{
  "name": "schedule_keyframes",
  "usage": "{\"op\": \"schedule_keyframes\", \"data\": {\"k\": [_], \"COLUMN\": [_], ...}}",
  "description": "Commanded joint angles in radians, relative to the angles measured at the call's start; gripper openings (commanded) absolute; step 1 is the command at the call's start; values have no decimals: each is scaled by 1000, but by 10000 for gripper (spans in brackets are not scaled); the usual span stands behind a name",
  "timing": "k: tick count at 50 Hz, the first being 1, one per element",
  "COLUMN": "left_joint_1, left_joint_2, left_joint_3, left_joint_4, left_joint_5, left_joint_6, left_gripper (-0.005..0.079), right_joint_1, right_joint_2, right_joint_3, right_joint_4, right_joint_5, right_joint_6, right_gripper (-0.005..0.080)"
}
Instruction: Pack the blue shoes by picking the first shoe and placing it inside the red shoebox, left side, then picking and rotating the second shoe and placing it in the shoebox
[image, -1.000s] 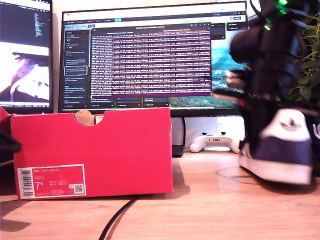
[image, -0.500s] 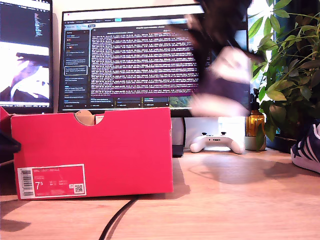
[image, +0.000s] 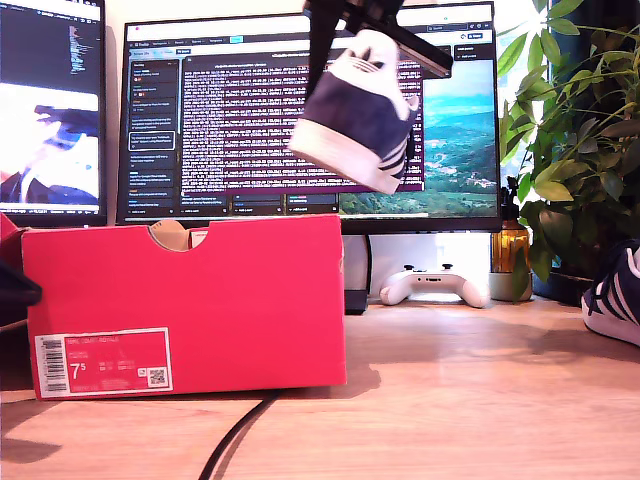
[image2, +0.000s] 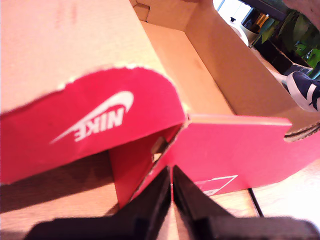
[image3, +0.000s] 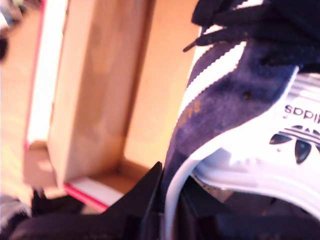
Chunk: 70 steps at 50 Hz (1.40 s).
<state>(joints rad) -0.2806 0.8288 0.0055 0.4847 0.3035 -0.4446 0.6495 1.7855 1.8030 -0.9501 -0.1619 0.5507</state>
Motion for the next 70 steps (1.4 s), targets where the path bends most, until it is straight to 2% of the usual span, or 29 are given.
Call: {"op": "schedule_keyframes", "data": {"k": [1, 7, 13, 32, 70], "left_joint_1": [-2, -2, -2, -2, -2], "left_joint_2": [3, 3, 3, 3, 3], "left_joint_3": [-30, -30, -30, -30, -30], "left_joint_4": [10, 10, 10, 10, 11], "left_joint_5": [-5, -5, -5, -5, -5], "left_joint_6": [7, 7, 7, 7, 7], "left_gripper": [-21, -21, -21, -21, -21], "right_joint_1": [21, 35, 61, 129, 166], "right_joint_2": [23, 58, 104, 288, 480], "right_joint_3": [34, 52, 96, 354, 366], "right_joint_4": [37, 51, 64, 24, 99], "right_joint_5": [-3, -50, -53, -74, -101], "right_joint_6": [37, 70, 82, 97, 130], "right_gripper": [-13, -13, -13, -13, -13]}}
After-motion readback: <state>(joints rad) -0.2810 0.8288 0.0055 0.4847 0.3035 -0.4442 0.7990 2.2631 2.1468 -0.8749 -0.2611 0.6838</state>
